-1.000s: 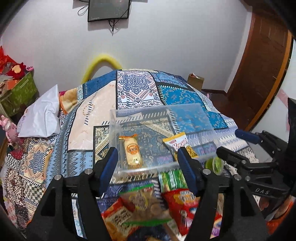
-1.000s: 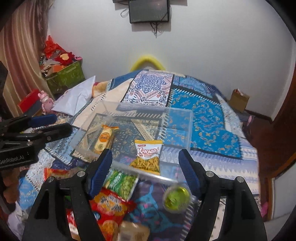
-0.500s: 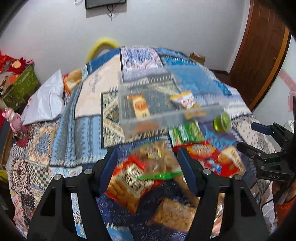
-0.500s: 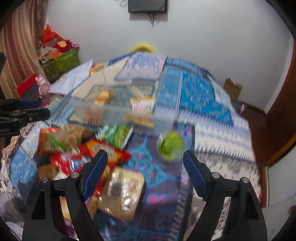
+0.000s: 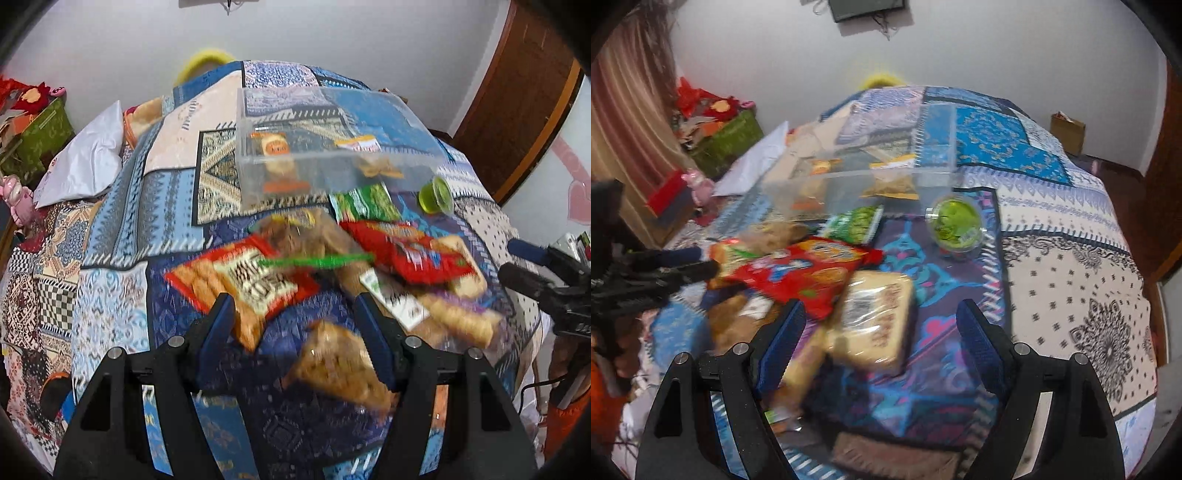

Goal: Organize snacks
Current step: 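Move left tool to the peanut cracker pack while right tool grasps purple wafer rolls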

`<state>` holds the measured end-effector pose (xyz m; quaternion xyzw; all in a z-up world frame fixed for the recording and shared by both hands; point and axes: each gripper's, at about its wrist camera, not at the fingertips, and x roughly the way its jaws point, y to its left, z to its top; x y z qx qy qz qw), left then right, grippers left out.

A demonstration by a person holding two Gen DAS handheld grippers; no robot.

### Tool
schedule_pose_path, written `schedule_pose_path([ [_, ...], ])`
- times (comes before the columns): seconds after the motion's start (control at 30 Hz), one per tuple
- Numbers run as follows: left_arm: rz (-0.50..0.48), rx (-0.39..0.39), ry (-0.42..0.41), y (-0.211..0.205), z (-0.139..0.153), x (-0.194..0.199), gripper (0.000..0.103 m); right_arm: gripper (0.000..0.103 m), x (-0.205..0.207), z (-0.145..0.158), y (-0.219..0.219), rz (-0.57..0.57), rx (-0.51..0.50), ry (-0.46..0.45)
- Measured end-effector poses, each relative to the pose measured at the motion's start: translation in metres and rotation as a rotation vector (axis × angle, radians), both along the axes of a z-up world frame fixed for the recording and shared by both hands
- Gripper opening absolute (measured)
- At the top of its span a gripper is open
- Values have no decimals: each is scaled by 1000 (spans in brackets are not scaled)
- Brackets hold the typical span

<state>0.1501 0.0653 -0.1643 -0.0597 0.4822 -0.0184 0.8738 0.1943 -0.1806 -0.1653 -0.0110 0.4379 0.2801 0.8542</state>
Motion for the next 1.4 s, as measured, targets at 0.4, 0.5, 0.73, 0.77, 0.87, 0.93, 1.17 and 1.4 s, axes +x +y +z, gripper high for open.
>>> schedule_pose_path([
  [0.4, -51, -33, 44, -18, -15, -35, 67, 66, -18, -18, 44, 102, -24, 68],
  [0.5, -58, -40, 57, -21, -18, -40, 67, 59, -21, -27, 47, 119, -39, 98],
  [0.73, -71, -69, 92, -30, -28, -43, 67, 46, -25, -39, 44, 132, -71, 118],
  [0.77, -70, -62, 92, -31, -29, -41, 67, 46, -24, -40, 44, 130, -69, 123],
  [0.87, -63, -50, 98, -35, -32, -33, 67, 44, -23, -41, 42, 128, -69, 119],
  [0.93, -54, -60, 102, -34, -34, -30, 67, 43, -24, -40, 41, 127, -69, 109],
  [1.17, -39, -42, 94, -24, -39, -29, 67, 43, -31, -36, 33, 137, -57, 91],
  [1.4, -22, -18, 103, -8, -38, -41, 65, 43, -39, -28, 23, 146, -48, 73],
])
